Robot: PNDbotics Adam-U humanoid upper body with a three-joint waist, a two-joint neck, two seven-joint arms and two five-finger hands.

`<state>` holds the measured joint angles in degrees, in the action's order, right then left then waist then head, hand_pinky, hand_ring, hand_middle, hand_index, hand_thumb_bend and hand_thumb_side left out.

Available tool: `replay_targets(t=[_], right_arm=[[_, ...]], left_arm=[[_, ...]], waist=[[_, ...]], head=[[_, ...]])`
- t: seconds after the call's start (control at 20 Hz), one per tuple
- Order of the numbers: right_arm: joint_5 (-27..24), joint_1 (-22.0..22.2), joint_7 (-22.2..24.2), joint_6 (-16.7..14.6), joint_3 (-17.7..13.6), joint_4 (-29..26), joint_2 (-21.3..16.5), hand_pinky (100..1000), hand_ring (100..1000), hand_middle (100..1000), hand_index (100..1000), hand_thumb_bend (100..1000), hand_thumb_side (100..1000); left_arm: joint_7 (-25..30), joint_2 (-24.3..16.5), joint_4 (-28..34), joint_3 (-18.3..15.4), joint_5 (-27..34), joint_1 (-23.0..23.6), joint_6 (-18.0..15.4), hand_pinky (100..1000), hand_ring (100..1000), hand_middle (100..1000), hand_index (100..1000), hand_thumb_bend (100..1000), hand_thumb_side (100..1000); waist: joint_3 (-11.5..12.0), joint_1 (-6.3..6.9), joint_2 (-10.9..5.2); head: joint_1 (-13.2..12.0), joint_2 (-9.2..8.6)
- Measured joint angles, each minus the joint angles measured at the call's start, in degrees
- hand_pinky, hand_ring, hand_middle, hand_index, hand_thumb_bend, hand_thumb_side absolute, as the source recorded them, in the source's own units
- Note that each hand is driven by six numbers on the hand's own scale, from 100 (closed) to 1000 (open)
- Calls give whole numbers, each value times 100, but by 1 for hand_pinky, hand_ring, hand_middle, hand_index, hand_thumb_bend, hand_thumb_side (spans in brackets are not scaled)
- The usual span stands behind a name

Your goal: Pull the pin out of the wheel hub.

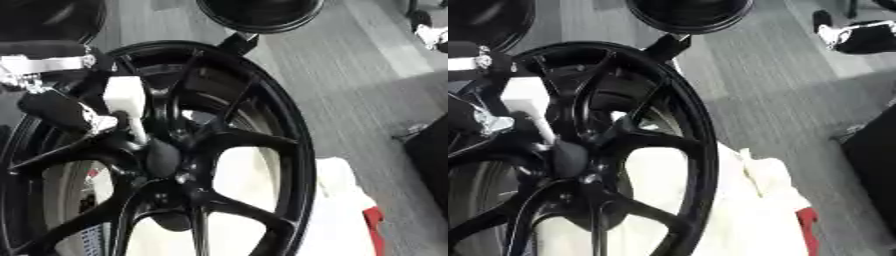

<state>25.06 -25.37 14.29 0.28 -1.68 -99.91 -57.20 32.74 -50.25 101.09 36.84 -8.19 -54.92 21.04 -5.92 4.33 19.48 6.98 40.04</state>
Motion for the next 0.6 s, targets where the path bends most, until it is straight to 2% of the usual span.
replay_targets(t=[0.15,0.6], right_arm=[[4,1,-12,12,0,15,1,873,726,645,776,100,276],[23,1,-37,36,0,19,2,874,727,646,777,100,278]], left_arm=[[-145,0,21,1,134,4,24,754,668,516,709,100,246],[-709,0,79,-55,556,59,152,654,528,321,516,100,145]], waist=[[0,1,0],[-2,2,0]], head=[[0,-15],[0,-31]])
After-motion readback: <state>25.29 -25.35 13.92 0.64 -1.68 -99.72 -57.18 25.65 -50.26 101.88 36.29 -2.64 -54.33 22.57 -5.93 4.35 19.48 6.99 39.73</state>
